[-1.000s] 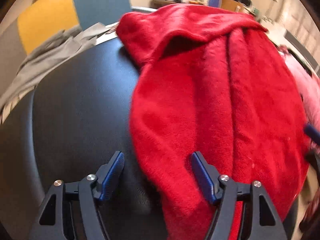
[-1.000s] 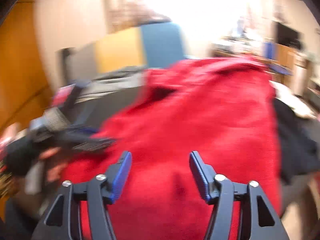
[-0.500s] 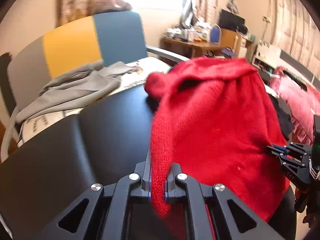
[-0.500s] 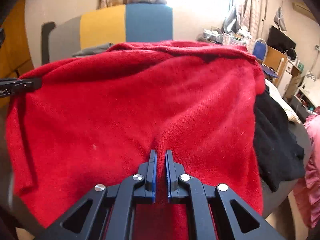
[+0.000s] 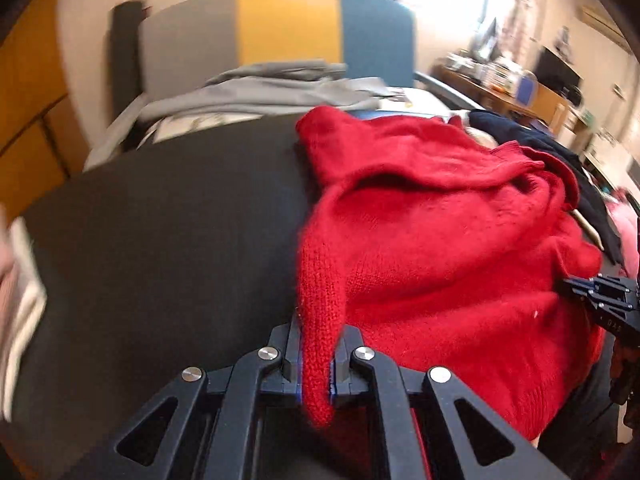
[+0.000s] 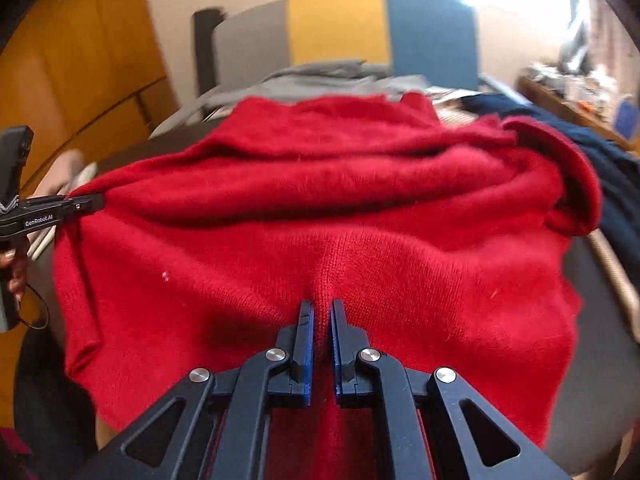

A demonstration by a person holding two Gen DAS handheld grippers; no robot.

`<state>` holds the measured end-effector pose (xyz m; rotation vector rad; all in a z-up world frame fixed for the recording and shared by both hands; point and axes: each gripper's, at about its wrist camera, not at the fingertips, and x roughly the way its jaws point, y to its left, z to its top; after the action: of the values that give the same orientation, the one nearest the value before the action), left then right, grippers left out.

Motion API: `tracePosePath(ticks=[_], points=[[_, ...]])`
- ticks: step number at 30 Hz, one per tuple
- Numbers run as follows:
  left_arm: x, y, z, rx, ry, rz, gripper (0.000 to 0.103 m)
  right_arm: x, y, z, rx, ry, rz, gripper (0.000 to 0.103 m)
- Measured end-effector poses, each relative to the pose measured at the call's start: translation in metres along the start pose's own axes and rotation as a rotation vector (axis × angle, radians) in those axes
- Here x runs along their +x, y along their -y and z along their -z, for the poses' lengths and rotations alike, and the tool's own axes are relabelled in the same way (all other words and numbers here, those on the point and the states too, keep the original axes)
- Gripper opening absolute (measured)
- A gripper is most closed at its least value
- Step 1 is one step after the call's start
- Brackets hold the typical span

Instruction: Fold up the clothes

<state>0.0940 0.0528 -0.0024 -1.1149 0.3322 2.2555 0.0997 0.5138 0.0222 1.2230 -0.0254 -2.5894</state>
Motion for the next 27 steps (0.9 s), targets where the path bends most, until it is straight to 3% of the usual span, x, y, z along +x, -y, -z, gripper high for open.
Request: tracePosePath(ticks=[4,8,11,13,16,18,20,23,27], points=[[-0.012,-0.020,0.042,-0.026,-0.019,-0.056,0.008,-0.005,-0.044,0.022,-0.100,-0.014,-0.034,0.010],[-0.018,-0.026,0.075,-0.038,-0.090,-0.004,0.012,-0.001,-0.038,0.015,-0.100,-0.039,-0.096,0.027],[-0.030,-0.025,0.081,-0.063,-0.084,0.014,0.014,-0.011,-0.020,0.008,-0.065,-0.032,-0.144,0.029],[-0.039,-0.031,0.080,-0.102,-0.061,-0.023,0.017,-0.025,-0.007,0.008,-0.051,0.023,-0.121,0.032],[-0.053,-0.037,0.071,-0.143,-0.001,-0.090,0.017,-0.045,0.022,-0.002,-0.013,0.117,-0.052,0.047],[-0.057,-0.031,0.058,-0.145,0.052,-0.096,0.019,-0.048,0.041,-0.014,-0.001,0.138,0.014,0.054],[-0.049,-0.014,0.038,-0.134,0.077,-0.062,0.020,-0.039,0.057,-0.027,0.002,0.103,0.097,0.055],[-0.013,0.036,0.013,-0.074,0.040,-0.031,0.021,-0.020,0.079,-0.035,0.066,0.018,0.229,0.055],[0.032,0.077,-0.005,-0.006,0.001,-0.055,0.021,-0.009,0.117,-0.028,0.180,-0.060,0.258,0.055]])
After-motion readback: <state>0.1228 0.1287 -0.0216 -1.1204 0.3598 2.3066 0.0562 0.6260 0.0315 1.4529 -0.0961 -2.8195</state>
